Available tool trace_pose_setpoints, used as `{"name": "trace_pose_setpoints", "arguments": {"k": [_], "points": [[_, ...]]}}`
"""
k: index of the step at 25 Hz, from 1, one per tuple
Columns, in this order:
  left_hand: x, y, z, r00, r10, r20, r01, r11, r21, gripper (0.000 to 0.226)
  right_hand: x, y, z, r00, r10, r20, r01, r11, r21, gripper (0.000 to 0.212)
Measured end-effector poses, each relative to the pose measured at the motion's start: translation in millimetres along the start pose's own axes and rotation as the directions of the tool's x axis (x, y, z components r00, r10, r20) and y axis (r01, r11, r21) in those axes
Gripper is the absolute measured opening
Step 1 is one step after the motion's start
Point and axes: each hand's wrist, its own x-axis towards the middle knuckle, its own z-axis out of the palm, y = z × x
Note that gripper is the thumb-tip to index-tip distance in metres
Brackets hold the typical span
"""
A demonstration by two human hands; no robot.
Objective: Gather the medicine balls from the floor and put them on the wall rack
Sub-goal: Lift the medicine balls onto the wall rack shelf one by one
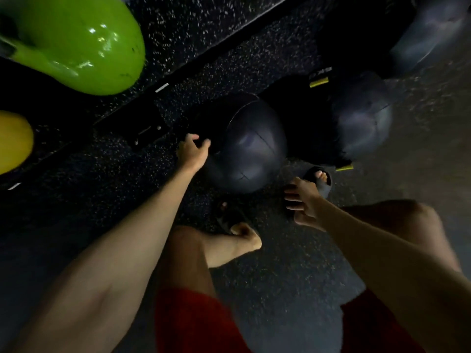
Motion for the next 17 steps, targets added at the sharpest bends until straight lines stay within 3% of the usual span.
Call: {"name": "trace_pose_setpoints", "arguments": {"k": [4, 7, 10, 13, 17], "points": [[90, 9, 25, 0.997, 0.026, -0.07, -0.036, 0.99, -0.138, 0.052, 105, -14, 11, 0.996, 0.006, 0.088, -0.027, 0.969, 0.246, 0.058], [135, 15, 41, 0.999, 0.044, -0.024, -0.047, 0.981, -0.189, 0.054, 154, -30, 25, 0.988, 0.013, 0.156, -0.067, 0.936, 0.346, 0.065], [159, 15, 44, 0.999, 0.013, 0.039, -0.003, 0.975, -0.222, 0.062, 185, -38, 41, 0.97, -0.042, 0.238, -0.084, 0.864, 0.497, 0.059], [167, 11, 48, 0.999, -0.014, 0.046, 0.025, 0.97, -0.241, 0.074, 197, -40, 47, 0.975, -0.047, 0.218, -0.097, 0.793, 0.602, 0.055], [152, 14, 49, 0.999, 0.03, 0.044, -0.016, 0.957, -0.291, 0.063, 181, -33, 49, 0.983, -0.063, 0.174, -0.061, 0.776, 0.627, 0.062]]}}
